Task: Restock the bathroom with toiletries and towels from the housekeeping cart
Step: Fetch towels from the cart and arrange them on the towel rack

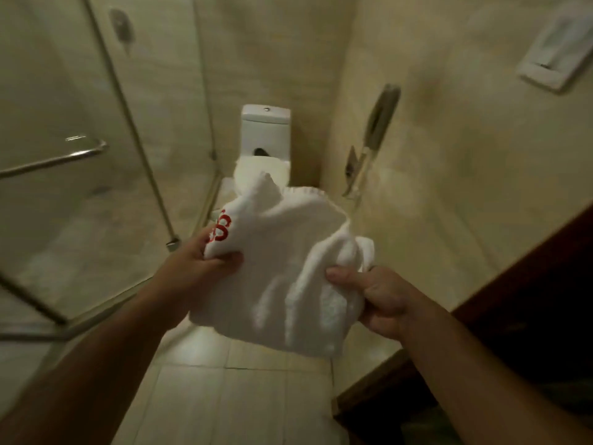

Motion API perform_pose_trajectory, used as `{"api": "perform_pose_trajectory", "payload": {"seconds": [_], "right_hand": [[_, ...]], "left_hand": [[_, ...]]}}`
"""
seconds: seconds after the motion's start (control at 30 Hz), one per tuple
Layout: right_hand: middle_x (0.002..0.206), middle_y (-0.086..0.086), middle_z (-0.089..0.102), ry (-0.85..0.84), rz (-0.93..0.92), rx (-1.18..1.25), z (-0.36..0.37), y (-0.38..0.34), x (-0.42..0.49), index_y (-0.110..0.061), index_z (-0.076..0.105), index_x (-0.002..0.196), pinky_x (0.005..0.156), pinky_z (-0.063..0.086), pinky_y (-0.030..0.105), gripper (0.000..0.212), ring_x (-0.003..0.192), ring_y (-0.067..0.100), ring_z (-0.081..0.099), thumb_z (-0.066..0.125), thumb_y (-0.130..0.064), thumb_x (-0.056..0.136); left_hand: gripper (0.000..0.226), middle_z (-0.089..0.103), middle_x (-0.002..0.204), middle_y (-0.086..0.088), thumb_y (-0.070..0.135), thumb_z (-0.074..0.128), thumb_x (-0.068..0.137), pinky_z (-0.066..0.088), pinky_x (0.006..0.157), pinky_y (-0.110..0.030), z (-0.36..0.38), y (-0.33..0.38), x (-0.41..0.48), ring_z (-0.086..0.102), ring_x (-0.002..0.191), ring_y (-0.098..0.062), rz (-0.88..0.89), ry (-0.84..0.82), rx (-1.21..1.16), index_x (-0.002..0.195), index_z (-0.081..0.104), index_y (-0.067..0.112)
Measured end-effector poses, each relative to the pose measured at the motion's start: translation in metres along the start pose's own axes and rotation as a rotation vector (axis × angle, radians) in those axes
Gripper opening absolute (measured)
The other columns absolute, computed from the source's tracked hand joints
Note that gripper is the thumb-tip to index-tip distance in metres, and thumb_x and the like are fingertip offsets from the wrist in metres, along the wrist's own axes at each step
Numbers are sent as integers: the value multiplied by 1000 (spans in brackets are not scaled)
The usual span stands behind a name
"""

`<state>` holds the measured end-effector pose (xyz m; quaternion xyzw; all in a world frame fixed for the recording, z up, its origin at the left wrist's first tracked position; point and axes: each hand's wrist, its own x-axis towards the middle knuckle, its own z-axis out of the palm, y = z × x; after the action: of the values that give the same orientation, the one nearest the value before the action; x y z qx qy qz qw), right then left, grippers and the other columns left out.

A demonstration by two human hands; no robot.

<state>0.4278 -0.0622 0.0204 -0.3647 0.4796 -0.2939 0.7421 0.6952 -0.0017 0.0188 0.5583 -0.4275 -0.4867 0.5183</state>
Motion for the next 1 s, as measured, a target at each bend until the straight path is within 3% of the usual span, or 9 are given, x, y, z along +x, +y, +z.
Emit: {"api": "perform_pose_trajectory", "payload": {"seconds": [0.1,0.23,0.3,0.4,0.5,0.57,0.67,0.8,1.0], "right_hand": [[120,21,69,-149,80,-34,35,0,31,2,64,123,95,54,49,42,113,36,67,70,-6,83],[119,21,70,-226,179,-124,78,4,87,0,65,123,101,48,58,48,113,38,66,74,-7,77],[118,20,71,-275,274,-207,94,8,117,-2,65,123,102,48,59,47,113,37,67,75,-9,77],[119,19,71,-380,398,-326,115,8,161,-3,63,126,101,49,57,49,114,37,66,76,-11,79],[124,18,69,-519,442,-364,134,-2,203,-5,62,129,101,49,57,60,117,37,64,83,-15,74],[123,18,69,-566,395,-365,146,-16,231,-6,62,128,100,50,55,57,116,36,65,83,-14,76],[118,18,71,-555,239,-326,164,-37,268,-4,64,125,100,50,55,51,112,35,68,78,-9,76],[115,17,73,-510,62,-227,184,-61,301,-2,66,120,94,55,48,49,109,33,69,76,-4,72],[113,22,72,-488,28,-135,206,-92,343,2,65,118,83,60,44,44,104,37,70,72,-3,75]], "left_hand": [[35,77,95,-5,16,68,67,62,66,-34,-43,-8,-2,75,84,-22,-23,129,-4,101,72,25],[34,76,99,-9,17,71,69,60,79,-46,-95,-20,2,73,92,-28,-51,231,20,101,73,28],[39,76,101,-7,16,72,69,58,83,-46,-115,-25,10,72,96,-28,-66,262,46,104,73,31],[48,75,104,-8,14,73,66,57,89,-49,-137,-26,31,70,101,-31,-81,300,114,113,70,22],[48,76,103,-6,13,71,65,55,88,-42,-154,-16,60,71,97,-23,-99,335,163,112,70,21],[46,76,101,-4,13,71,64,56,87,-42,-167,-8,83,71,94,-21,-113,369,166,109,71,23],[45,76,101,-9,14,74,65,56,91,-52,-187,0,114,70,100,-34,-143,405,124,109,71,23],[59,72,112,-18,17,81,61,51,96,-61,-206,0,144,69,105,-40,-235,377,-44,119,67,9],[56,71,116,-21,20,78,73,56,89,-54,-227,-2,194,69,105,-40,-333,330,-226,124,62,5]]}}
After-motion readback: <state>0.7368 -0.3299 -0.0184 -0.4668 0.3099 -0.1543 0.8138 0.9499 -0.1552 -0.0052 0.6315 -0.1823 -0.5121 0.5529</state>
